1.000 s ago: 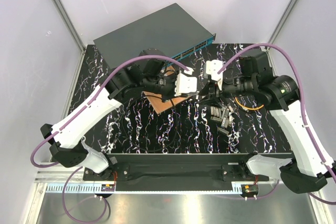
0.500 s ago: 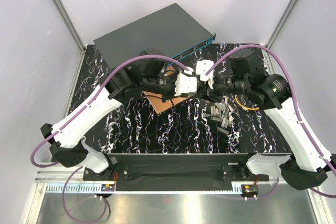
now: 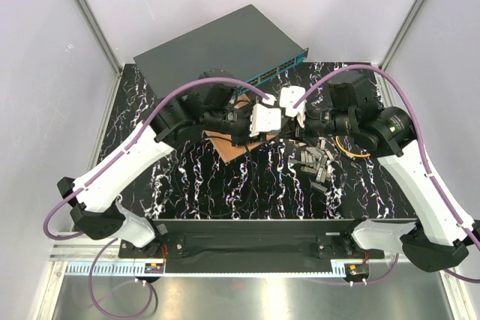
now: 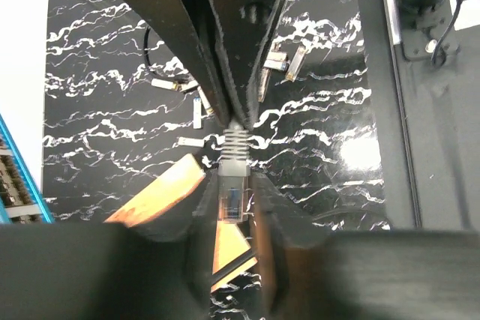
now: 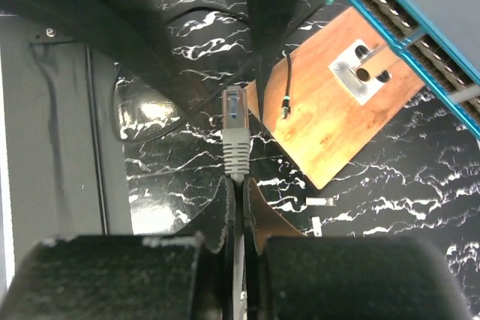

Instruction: Insert the plug into the switch port

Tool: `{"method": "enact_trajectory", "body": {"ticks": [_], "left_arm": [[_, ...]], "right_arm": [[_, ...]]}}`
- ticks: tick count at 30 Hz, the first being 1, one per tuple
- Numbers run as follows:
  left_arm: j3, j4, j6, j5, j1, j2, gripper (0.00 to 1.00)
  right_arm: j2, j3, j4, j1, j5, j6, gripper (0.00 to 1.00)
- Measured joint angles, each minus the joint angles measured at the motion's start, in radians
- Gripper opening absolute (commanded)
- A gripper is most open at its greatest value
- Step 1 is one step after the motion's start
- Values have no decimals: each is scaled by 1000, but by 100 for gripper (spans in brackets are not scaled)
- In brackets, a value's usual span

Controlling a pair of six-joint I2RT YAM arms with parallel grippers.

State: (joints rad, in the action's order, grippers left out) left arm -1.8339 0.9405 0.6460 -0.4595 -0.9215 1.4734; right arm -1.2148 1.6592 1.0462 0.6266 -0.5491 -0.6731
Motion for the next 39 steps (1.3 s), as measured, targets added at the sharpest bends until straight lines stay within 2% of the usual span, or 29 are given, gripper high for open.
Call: {"method": "enact_trajectory", "body": {"ticks": [1, 5, 10, 13, 17, 20, 22, 25, 28, 31, 34, 39], "left_arm": [[6, -9, -9, 0, 0, -3, 62], [67, -96, -154, -18, 39, -41, 83], [160, -268, -457, -77, 244, -126, 94], [245, -403, -737, -94, 438, -204, 99], [303, -444, -1014, -27, 593, -292, 99], [381, -469, -1162, 1, 700, -374, 99], [441, -470, -1259, -6, 813, -423, 99], [566, -528, -1412, -99, 990, -467, 99], [740, -644, -1540, -213, 1118, -482, 99], [837, -665, -1604, -271, 1178, -453, 99], [868, -696, -1628, -293, 1199, -447, 99], [898, -861, -1694, -314, 1205, -438, 99]], "right_arm": [[2, -3, -6, 0, 10, 6, 0], [16, -39, -71, 2, 96, 71, 0], [37, -101, -200, -2, 245, 200, 0], [47, -123, -296, -20, 332, 286, 0], [68, -150, -401, -61, 427, 391, 0], [69, -152, -443, -90, 457, 453, 0], [66, -152, -454, -101, 468, 483, 0], [56, -160, -459, -123, 477, 515, 0], [54, -205, -476, -153, 477, 524, 0], [53, -253, -481, -175, 469, 521, 0], [50, -276, -483, -206, 445, 513, 0], [46, -303, -504, -251, 397, 491, 0]]}}
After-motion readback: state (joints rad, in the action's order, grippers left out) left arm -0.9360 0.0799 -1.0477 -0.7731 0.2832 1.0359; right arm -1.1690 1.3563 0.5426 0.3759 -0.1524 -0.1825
